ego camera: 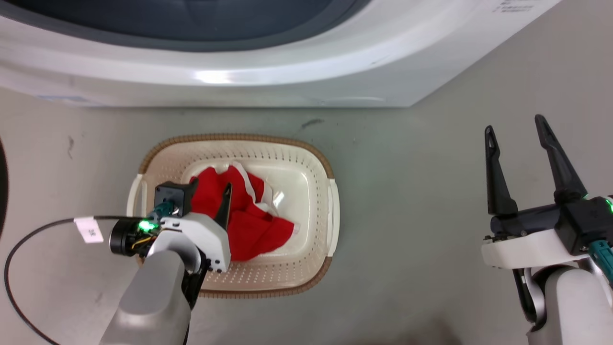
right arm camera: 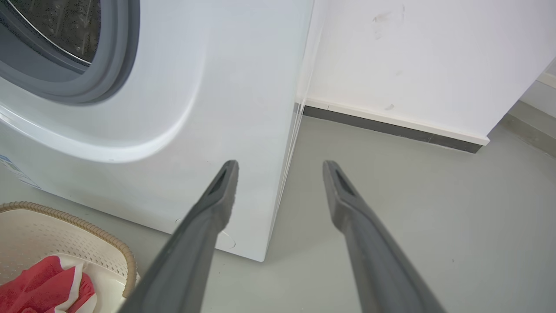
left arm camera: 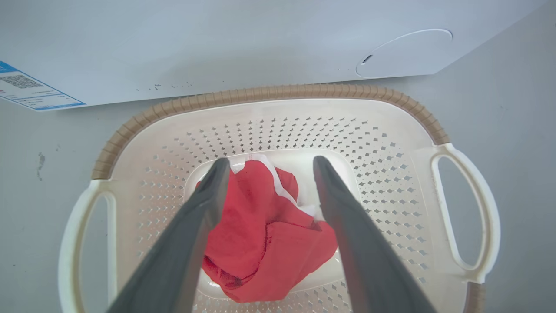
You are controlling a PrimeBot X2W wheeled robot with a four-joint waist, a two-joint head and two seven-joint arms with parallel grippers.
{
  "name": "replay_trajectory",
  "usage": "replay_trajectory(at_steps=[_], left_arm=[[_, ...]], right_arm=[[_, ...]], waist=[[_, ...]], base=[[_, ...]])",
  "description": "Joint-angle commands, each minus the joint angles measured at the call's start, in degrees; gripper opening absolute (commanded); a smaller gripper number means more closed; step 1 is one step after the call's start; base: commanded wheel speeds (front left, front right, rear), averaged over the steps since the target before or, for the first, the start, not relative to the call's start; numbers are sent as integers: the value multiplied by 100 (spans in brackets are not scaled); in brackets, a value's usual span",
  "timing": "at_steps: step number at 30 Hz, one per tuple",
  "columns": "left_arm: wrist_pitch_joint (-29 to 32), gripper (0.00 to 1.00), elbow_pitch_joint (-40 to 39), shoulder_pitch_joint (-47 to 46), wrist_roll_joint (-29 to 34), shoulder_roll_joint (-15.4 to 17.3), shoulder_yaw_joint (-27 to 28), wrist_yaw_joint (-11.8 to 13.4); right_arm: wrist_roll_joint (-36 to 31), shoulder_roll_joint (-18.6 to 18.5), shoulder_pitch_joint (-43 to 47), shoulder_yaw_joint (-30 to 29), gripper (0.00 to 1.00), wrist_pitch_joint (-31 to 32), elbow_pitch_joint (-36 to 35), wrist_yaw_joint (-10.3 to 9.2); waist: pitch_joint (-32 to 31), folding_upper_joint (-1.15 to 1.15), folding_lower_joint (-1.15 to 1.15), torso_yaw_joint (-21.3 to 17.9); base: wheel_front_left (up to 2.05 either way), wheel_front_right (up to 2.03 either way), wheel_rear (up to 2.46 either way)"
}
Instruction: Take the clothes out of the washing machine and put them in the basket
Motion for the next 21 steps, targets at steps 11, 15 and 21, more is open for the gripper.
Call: replay_trajectory(at_steps=[11, 15, 21], left_arm=[[-15, 100, -1437, 932, 150, 227, -76, -58], [-15, 100, -1883, 1115, 87, 368, -182, -60], [-15, 100, -2319, 1168, -38, 574, -339, -61]], right_arm=[[310, -1, 299, 61, 100, -10, 309, -6], [422, -1, 390, 96, 100, -10, 388, -6], [584, -2, 452, 182, 100, -10, 457, -6]], waist=[[-1144, 0, 0, -120], [-1370, 0, 0, -217], [-1556, 0, 0, -406]], base=[[0, 0, 0], [0, 0, 0], [0, 0, 0]])
